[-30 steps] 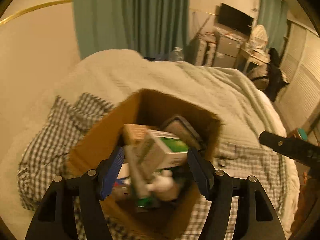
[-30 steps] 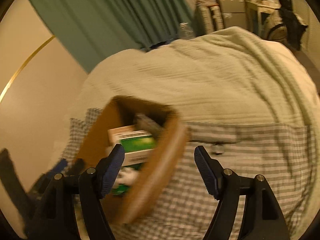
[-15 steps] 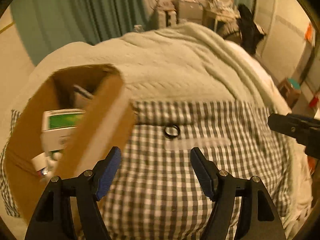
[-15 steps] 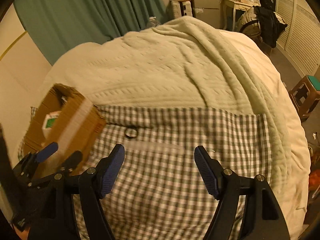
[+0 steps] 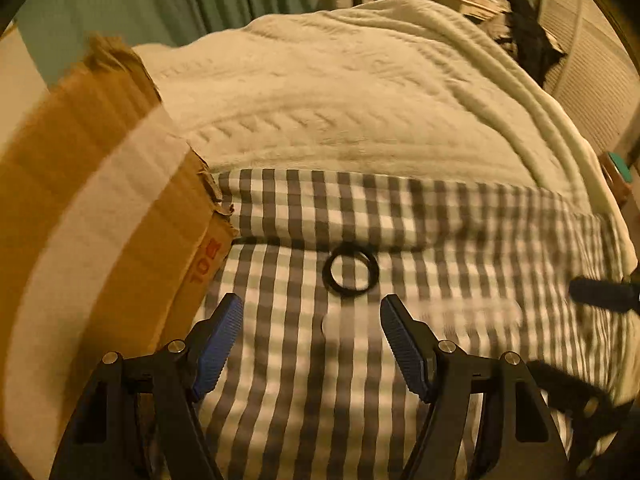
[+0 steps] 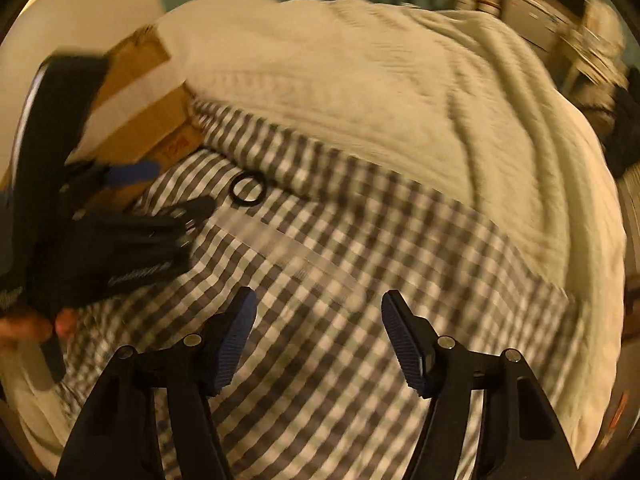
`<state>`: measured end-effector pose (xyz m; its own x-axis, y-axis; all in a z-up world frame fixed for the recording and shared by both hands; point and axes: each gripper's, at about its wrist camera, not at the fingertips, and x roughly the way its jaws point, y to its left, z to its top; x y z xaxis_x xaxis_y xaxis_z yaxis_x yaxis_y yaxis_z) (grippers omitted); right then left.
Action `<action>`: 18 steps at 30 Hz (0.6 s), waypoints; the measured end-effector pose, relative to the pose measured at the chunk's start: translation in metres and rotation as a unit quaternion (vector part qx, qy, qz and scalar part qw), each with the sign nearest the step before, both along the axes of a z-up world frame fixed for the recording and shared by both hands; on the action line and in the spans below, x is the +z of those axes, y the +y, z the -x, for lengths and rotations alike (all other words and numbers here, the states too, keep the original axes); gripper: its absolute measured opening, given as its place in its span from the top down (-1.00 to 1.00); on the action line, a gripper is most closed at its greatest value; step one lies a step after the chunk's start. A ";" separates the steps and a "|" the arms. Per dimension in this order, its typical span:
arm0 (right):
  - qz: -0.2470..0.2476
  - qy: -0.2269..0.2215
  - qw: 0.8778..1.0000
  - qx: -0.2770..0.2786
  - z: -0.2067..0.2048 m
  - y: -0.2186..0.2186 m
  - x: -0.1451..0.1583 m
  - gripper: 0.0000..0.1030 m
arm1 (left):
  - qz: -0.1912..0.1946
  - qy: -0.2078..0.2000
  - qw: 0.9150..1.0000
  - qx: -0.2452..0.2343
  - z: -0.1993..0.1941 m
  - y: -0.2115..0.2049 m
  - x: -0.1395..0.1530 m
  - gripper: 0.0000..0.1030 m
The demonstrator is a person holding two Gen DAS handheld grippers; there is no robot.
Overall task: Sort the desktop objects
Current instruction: 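Grasp the black hair tie with the left gripper while the right grasps the clear comb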
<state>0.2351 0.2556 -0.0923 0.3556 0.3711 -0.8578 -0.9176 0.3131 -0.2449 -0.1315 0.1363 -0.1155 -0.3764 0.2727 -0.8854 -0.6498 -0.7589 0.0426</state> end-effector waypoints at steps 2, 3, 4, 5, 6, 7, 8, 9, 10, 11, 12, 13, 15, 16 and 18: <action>0.013 -0.009 0.999 0.028 -0.003 0.010 -0.009 -0.26 | -0.011 -0.015 1.000 0.023 0.009 0.001 -0.009 -0.44; 0.025 -0.012 0.999 0.047 -0.005 0.016 -0.015 -0.26 | -0.019 -0.023 0.999 0.031 0.012 0.001 -0.012 -0.44; 0.034 -0.015 0.997 0.061 -0.006 0.021 -0.020 -0.26 | -0.028 -0.033 0.998 0.038 0.017 0.002 -0.017 -0.44; 0.047 -0.015 0.996 0.077 -0.009 0.027 -0.027 -0.26 | -0.030 -0.038 0.998 0.040 0.019 0.005 -0.021 -0.44; 0.050 -0.010 0.995 0.082 -0.012 0.030 -0.031 -0.26 | -0.028 -0.041 0.998 0.040 0.022 0.007 -0.025 -0.44; 0.054 -0.006 0.995 0.089 -0.015 0.034 -0.035 -0.26 | -0.025 -0.037 0.998 0.039 0.023 0.010 -0.029 -0.44; 0.060 -0.002 0.993 0.099 -0.016 0.037 -0.040 -0.26 | -0.023 -0.034 0.998 0.037 0.023 0.013 -0.033 -0.44; 0.066 -0.002 0.992 0.112 -0.017 0.040 -0.045 -0.26 | -0.020 -0.030 0.999 0.034 0.024 0.016 -0.035 -0.44; 0.068 -0.006 0.991 0.112 -0.017 0.043 -0.049 -0.26 | -0.016 -0.022 0.999 0.029 0.024 0.020 -0.038 -0.44; 0.076 -0.013 0.990 0.119 -0.018 0.046 -0.055 -0.25 | -0.014 -0.018 0.999 0.025 0.025 0.021 -0.039 -0.44; 0.081 -0.014 0.989 0.125 -0.019 0.048 -0.060 -0.25 | -0.012 -0.012 1.000 0.020 0.025 0.023 -0.040 -0.40; 0.082 -0.011 0.989 0.125 -0.021 0.050 -0.063 -0.25 | -0.008 -0.009 1.000 0.012 0.025 0.025 -0.041 -0.18; 0.078 -0.005 0.989 0.124 -0.025 0.054 -0.070 -0.25 | -0.001 -0.006 1.000 -0.006 0.026 0.032 -0.043 0.52; 0.078 -0.003 0.990 0.120 -0.026 0.055 -0.071 -0.25 | 0.001 -0.010 1.000 -0.020 0.025 0.035 -0.043 0.83; 0.079 -0.003 0.989 0.122 -0.025 0.056 -0.073 0.01 | 0.012 -0.005 0.999 -0.045 0.019 0.040 -0.041 0.93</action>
<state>0.2604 0.3112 -0.1652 0.2775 0.3076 -0.9102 -0.9594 0.0386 -0.2794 -0.1506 0.1766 -0.1562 -0.3426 0.2844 -0.8954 -0.7156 -0.6965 0.0526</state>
